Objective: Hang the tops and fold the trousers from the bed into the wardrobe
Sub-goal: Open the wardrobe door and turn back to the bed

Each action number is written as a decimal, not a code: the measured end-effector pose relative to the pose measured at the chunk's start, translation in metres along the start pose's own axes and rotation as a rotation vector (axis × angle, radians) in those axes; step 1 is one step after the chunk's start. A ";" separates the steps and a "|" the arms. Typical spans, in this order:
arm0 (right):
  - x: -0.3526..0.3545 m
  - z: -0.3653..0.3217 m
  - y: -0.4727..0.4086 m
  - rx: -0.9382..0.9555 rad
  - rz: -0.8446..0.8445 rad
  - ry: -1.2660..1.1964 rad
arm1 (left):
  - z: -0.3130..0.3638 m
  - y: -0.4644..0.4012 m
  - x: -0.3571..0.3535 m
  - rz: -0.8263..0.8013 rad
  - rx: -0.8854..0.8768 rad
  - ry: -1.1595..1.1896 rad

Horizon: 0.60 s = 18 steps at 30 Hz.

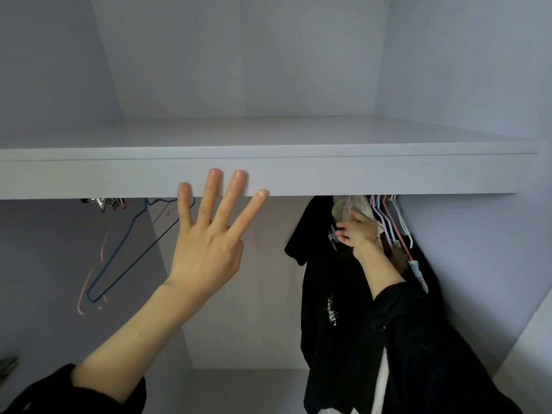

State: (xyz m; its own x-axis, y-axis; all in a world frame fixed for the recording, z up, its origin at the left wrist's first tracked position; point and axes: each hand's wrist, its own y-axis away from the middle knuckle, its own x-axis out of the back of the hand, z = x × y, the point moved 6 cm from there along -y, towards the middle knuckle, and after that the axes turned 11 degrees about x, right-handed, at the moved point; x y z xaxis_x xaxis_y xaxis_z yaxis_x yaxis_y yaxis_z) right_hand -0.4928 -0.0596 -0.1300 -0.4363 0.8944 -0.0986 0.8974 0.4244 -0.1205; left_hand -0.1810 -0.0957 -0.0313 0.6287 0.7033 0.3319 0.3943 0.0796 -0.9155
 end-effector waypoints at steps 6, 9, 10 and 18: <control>0.024 -0.019 0.002 0.164 0.061 0.377 | 0.001 0.001 0.003 -0.047 0.021 0.001; 0.024 -0.024 0.025 0.240 0.019 0.597 | 0.006 0.001 0.006 -0.087 0.059 0.020; 0.025 -0.024 0.034 0.260 -0.005 0.643 | 0.007 0.002 0.007 -0.108 0.077 0.029; 0.011 -0.021 0.139 0.584 -0.190 0.992 | 0.009 0.055 0.041 -0.368 0.221 0.136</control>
State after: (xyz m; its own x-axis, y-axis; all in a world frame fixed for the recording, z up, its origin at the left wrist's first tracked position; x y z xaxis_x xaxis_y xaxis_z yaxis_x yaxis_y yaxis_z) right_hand -0.3714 0.0124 -0.1275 -0.0857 0.6510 0.7543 0.5440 0.6648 -0.5119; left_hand -0.1397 -0.0556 -0.0700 0.5613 0.5022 0.6579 0.4648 0.4665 -0.7526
